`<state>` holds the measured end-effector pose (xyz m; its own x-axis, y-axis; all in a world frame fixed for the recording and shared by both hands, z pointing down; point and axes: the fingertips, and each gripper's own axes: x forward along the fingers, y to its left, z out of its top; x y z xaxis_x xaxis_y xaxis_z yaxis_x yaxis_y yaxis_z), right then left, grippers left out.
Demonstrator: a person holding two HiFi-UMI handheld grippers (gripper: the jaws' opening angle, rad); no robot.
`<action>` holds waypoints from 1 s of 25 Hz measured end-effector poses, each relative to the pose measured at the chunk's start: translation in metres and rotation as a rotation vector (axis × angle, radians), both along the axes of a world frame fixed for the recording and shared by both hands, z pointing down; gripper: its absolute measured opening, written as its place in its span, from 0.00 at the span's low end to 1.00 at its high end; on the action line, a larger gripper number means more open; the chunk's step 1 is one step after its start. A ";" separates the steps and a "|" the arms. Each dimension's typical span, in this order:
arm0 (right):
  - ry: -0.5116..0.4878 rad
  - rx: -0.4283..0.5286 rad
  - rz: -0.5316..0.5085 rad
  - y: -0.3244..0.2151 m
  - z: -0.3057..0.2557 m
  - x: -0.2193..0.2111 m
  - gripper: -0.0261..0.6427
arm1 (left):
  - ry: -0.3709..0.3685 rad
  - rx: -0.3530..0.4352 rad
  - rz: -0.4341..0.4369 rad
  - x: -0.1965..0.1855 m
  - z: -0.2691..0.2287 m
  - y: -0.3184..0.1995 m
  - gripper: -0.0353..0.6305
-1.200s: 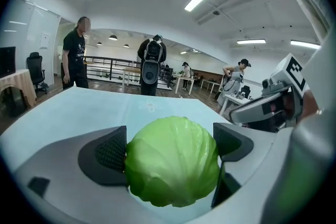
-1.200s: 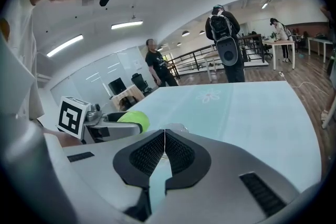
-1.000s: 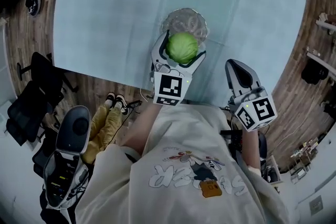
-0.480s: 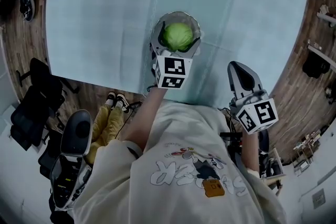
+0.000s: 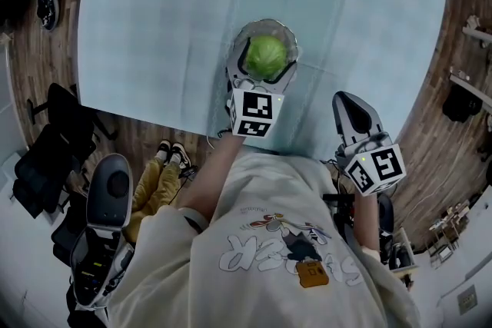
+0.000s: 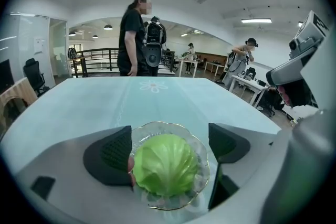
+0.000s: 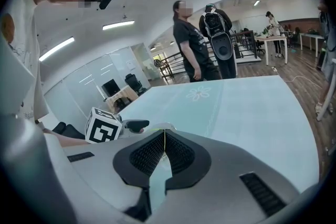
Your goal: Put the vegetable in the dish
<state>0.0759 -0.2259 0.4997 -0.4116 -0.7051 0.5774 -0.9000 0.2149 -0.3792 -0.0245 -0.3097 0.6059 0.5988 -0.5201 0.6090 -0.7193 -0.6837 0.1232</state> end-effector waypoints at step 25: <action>0.062 0.159 -0.034 0.056 -0.063 -0.035 0.07 | 0.159 0.105 -0.048 -0.049 -0.138 0.088 0.06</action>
<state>0.0406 -0.1701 0.4369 -0.4040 -0.7756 0.4849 -0.9117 0.2983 -0.2825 -0.0738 -0.2212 0.4683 0.6566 -0.6061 0.4490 -0.7282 -0.6646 0.1677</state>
